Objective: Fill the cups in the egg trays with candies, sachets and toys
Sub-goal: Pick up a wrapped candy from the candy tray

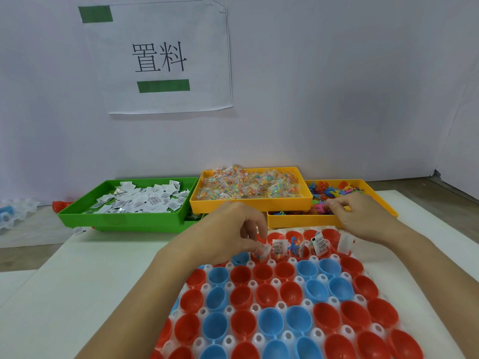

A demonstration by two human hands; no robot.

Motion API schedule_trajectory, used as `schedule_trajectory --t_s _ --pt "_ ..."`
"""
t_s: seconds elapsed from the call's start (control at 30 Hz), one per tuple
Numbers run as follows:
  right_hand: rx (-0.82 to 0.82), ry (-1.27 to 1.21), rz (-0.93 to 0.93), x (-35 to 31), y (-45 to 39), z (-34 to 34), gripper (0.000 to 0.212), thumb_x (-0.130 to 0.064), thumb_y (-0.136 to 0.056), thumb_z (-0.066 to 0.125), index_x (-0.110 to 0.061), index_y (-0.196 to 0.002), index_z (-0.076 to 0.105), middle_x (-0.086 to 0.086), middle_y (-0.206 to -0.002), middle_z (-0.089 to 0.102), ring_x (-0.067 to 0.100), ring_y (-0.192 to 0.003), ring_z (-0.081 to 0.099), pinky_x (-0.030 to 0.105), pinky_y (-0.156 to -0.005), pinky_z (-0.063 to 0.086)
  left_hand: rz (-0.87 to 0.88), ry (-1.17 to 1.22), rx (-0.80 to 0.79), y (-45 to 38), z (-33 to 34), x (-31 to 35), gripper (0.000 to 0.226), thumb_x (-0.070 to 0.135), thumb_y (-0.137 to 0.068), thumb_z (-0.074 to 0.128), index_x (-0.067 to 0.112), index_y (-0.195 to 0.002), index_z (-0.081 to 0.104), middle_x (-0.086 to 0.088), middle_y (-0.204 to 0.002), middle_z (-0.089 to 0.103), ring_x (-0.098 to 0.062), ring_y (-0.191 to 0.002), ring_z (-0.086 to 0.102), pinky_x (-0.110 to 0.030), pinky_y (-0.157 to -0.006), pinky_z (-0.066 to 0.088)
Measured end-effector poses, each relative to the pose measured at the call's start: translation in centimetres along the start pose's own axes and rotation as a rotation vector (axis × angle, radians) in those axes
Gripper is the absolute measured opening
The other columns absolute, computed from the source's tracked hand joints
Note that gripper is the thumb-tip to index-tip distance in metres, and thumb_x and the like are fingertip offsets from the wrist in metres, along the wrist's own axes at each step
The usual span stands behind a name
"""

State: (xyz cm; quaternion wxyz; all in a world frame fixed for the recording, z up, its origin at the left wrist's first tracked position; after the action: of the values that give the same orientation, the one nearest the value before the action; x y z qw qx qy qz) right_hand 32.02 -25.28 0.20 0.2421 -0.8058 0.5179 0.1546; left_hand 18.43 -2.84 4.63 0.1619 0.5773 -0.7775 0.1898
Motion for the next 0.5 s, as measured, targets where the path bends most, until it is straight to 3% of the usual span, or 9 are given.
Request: schedule_trajectory --t_s 0.17,0.3,0.5 --pt "0.043 -0.005 -0.044 -0.63 0.14 -0.42 0.039 -0.029 -0.105 0.043 -0.006 -0.098 0.074 0.01 -0.097 0.074 0.025 -0.093 0.065 0.036 -0.08 0.051 -0.026 0.03 0.004 0.0 -0.22 -0.21 0.02 0.024 -0.077 0.084 0.022 -0.094 0.072 0.008 -0.082 0.07 -0.009 -0.075 0.063 -0.021 -0.066 0.052" --pt "-0.02 0.029 -0.011 -0.83 0.29 0.08 0.05 -0.038 -0.106 0.038 -0.004 -0.096 0.072 0.017 -0.086 0.071 0.029 -0.084 0.065 0.041 -0.074 0.052 -0.036 0.04 0.004 -0.01 -0.24 -0.36 0.022 0.029 -0.076 0.084 0.025 -0.094 0.072 0.008 -0.081 0.069 -0.009 -0.074 0.064 -0.023 -0.068 0.054" --pt "-0.021 0.043 0.023 -0.64 0.17 0.09 0.054 -0.039 -0.107 0.034 0.003 -0.105 0.069 0.022 -0.102 0.071 0.031 -0.094 0.065 0.048 -0.087 0.053 0.012 0.031 0.041 0.1 -0.7 -0.35 0.027 0.047 -0.078 0.076 0.026 -0.095 0.073 0.01 -0.08 0.068 -0.003 -0.074 0.062 -0.017 -0.067 0.051"
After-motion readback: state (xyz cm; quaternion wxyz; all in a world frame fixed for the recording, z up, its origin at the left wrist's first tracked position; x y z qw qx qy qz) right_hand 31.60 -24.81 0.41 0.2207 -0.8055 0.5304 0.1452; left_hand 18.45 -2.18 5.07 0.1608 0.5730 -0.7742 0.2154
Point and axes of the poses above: each hand's wrist, its own y-axis away from the middle knuckle, its own z-axis out of the palm, x = y × z, the point moved 5 cm from there along -y, towards the middle knuckle
